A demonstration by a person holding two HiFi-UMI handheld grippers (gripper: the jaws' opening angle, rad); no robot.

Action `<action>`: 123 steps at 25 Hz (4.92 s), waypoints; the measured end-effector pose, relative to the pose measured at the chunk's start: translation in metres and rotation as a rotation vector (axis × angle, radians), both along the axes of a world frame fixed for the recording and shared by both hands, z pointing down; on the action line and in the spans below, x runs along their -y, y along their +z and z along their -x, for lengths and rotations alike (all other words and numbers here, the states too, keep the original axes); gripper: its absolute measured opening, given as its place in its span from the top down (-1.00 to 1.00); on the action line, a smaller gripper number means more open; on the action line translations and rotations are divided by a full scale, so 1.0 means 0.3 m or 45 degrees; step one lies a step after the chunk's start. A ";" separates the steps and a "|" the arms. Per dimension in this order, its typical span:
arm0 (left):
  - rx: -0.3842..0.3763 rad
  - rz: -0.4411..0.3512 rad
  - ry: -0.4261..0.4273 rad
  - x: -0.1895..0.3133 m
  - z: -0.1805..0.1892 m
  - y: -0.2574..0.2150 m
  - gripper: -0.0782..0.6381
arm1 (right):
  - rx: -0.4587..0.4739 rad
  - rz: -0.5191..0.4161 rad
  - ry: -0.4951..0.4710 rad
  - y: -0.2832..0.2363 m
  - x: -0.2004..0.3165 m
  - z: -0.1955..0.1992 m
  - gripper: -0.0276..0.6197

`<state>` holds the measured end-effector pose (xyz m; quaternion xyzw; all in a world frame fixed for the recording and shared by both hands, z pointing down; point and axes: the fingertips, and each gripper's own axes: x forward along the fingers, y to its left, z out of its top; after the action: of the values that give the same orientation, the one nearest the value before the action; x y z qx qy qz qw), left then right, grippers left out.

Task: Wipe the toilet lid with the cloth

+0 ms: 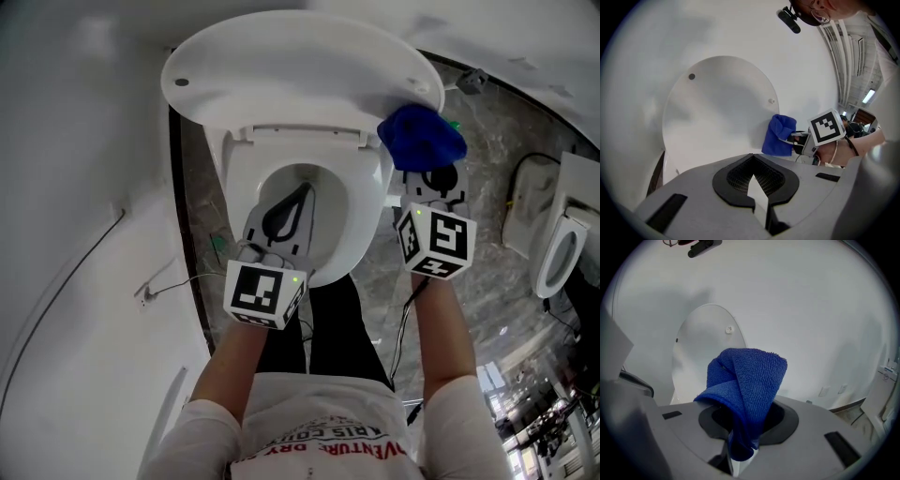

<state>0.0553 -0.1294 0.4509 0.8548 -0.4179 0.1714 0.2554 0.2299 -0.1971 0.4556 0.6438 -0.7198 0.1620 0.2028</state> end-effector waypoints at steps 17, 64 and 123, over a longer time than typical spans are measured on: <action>0.111 -0.030 -0.033 -0.015 0.324 0.045 0.77 | 0.089 0.098 -0.065 0.151 -0.053 0.393 0.64; 0.095 0.052 -0.096 0.038 0.312 0.161 0.77 | 0.143 0.225 -0.125 0.400 0.082 0.377 0.64; 0.165 -0.409 -0.039 0.680 0.156 -0.842 0.77 | 0.179 -0.397 -0.094 -0.963 0.353 0.274 0.64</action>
<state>0.0083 -0.3334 0.1983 0.8654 -0.4684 0.1532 0.0906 0.1476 -0.3029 0.1667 0.6276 -0.7718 0.0855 0.0557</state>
